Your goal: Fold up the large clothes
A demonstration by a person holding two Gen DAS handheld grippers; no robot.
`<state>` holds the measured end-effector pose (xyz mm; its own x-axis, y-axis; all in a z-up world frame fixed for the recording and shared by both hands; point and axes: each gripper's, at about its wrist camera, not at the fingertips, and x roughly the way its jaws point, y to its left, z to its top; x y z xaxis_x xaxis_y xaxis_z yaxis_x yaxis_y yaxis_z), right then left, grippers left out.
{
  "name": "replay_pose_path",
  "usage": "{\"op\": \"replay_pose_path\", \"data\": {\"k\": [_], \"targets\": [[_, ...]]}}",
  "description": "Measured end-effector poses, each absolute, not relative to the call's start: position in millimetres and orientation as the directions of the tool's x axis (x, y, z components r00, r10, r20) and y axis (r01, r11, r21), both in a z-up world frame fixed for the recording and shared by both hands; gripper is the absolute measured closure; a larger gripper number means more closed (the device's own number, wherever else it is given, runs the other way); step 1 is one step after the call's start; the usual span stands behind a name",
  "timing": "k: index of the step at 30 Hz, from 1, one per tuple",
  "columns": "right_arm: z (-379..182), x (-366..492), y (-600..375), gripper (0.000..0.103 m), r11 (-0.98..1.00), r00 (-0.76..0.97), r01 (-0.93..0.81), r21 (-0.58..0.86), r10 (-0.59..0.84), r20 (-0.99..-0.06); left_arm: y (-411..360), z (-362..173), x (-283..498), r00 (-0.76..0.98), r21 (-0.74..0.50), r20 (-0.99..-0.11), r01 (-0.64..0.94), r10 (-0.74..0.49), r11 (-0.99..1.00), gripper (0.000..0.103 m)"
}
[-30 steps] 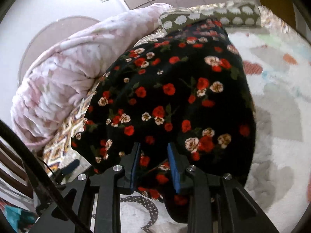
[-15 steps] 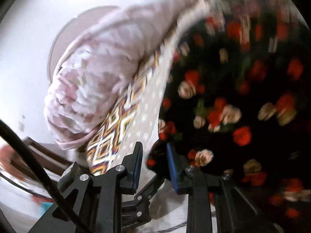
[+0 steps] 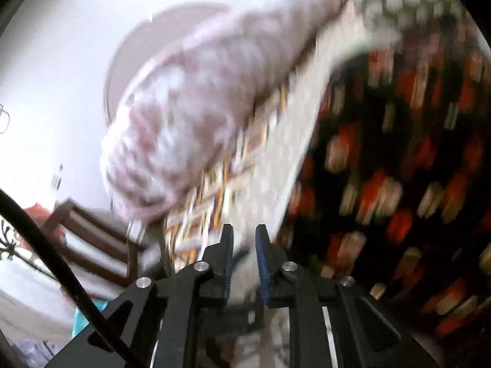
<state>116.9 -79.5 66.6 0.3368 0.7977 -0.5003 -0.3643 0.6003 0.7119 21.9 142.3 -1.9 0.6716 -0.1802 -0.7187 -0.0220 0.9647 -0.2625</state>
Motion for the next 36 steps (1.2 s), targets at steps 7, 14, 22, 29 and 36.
{"op": "replay_pose_path", "data": {"k": [7, 14, 22, 29, 36], "targets": [[54.4, 202.0, -103.2, 0.083, 0.707, 0.529, -0.148, 0.692, 0.648, -0.548, 142.9, -1.8, 21.7, 0.672, -0.267, -0.717, -0.018, -0.186, 0.963, 0.010], [-4.1, 219.0, -67.2, 0.089, 0.594, 0.361, -0.100, 0.798, 0.769, -0.527, 142.0, -1.8, 22.1, 0.672, -0.265, -0.718, -0.020, -0.184, 0.964, 0.010], [4.5, 196.1, -51.4, 0.089, 0.653, 0.366, -0.134, 0.745, 0.731, -0.575, 141.8, -2.2, 22.6, 0.670, -0.261, -0.720, -0.020, -0.180, 0.965, 0.010], [6.3, 160.2, -53.6, 0.088, 0.671, 0.348, -0.200, 0.714, 0.730, -0.588, 141.6, -2.1, 22.6, 0.672, -0.266, -0.717, -0.020, -0.184, 0.964, 0.010], [-5.2, 133.9, -53.9, 0.088, 0.653, 0.316, -0.208, 0.729, 0.750, -0.581, 140.7, -2.7, 22.3, 0.672, -0.262, -0.718, -0.020, -0.181, 0.965, 0.010]]}}
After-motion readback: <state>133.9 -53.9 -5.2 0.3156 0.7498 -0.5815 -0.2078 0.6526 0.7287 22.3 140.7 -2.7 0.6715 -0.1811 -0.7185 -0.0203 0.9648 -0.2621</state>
